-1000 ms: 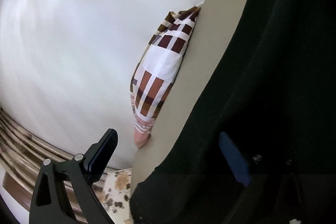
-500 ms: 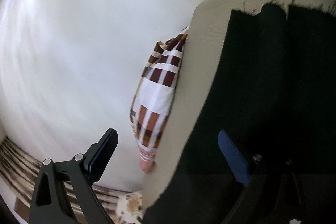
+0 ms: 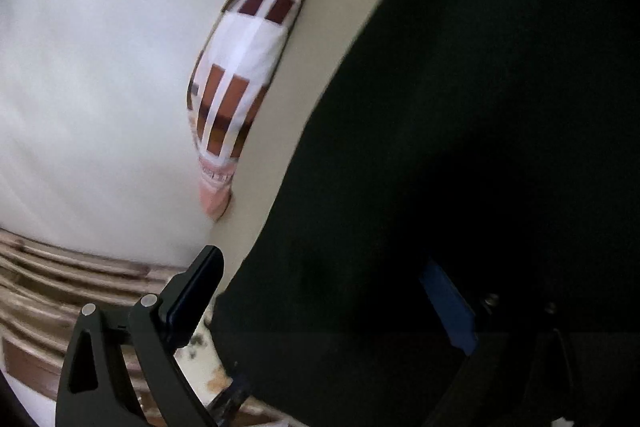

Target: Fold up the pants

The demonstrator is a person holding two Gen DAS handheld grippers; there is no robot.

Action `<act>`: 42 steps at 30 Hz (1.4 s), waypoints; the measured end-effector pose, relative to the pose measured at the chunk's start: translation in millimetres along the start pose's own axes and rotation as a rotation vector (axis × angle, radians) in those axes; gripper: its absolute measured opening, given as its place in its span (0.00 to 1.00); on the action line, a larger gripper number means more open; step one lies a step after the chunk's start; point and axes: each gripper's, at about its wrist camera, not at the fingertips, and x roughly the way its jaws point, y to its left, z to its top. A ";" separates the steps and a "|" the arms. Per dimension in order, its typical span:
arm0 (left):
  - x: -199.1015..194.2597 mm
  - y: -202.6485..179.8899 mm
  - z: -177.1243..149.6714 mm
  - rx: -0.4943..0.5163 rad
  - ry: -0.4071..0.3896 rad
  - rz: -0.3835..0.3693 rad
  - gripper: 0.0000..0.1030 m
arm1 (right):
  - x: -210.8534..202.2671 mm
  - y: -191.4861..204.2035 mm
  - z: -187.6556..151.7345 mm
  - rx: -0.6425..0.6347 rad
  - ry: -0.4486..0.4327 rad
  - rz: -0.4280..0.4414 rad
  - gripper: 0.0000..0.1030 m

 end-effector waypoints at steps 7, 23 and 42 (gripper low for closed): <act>0.4 0.3 -1.2 0.025 0.003 0.002 0.83 | -20.2 -7.3 24.6 0.008 -0.234 0.059 0.60; 1.1 -1.7 -2.5 0.032 -0.001 0.005 0.83 | -54.0 -55.4 56.1 0.207 -0.373 0.218 0.61; 4.2 -4.9 -3.4 0.055 0.009 0.025 0.86 | -95.2 -51.2 65.5 0.074 -0.381 0.079 0.07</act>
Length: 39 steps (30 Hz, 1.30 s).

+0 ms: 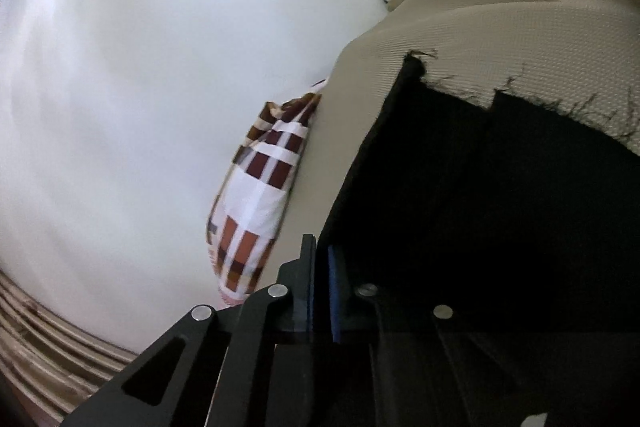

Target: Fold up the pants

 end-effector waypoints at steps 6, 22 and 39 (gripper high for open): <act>0.6 1.8 0.4 -0.005 -0.002 -0.002 0.86 | -6.0 -8.4 -1.8 0.029 0.021 0.004 0.06; 2.3 3.2 0.9 0.009 0.004 0.010 0.86 | 8.9 -24.8 1.2 0.052 0.112 -0.096 0.06; -13.4 29.6 -8.5 -0.015 -0.019 0.071 0.86 | -70.4 -60.0 -37.5 0.125 0.146 -0.218 0.05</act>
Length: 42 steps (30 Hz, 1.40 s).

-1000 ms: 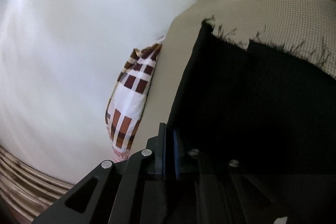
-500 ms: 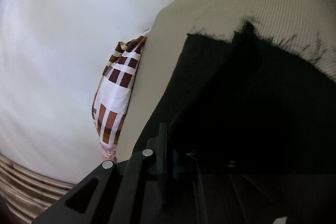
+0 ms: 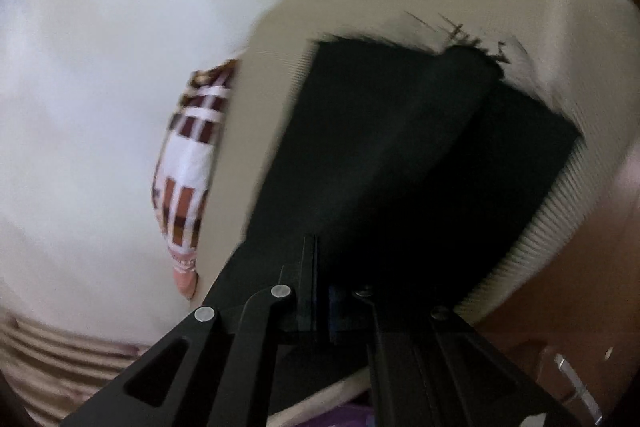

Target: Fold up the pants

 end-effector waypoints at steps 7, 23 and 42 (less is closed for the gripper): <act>-22.6 18.4 -6.5 -0.073 -0.007 -0.008 0.86 | 4.9 -7.4 -1.4 0.030 0.018 0.011 0.04; -39.1 126.3 -33.6 -0.470 -0.035 -0.237 0.80 | 20.0 -7.5 -1.2 0.035 0.033 0.011 0.03; -32.7 128.4 3.7 -0.296 0.030 -0.091 0.28 | 15.1 -3.6 -0.9 0.019 0.047 0.007 0.04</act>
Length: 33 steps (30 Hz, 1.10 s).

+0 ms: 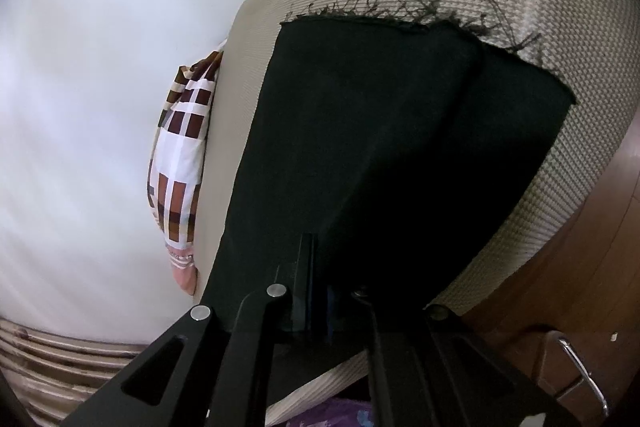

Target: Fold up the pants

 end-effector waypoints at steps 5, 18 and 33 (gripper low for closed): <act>-11.6 -0.8 0.0 0.020 0.014 0.016 0.28 | -6.6 6.8 -5.6 -0.029 0.016 0.015 0.04; -8.2 -0.3 -12.4 -0.016 0.008 0.045 0.28 | -13.4 -3.2 -1.0 0.001 0.005 0.028 0.04; 9.0 8.1 -19.0 -0.030 0.044 0.054 0.31 | -26.6 -28.5 6.0 0.078 0.005 0.139 0.19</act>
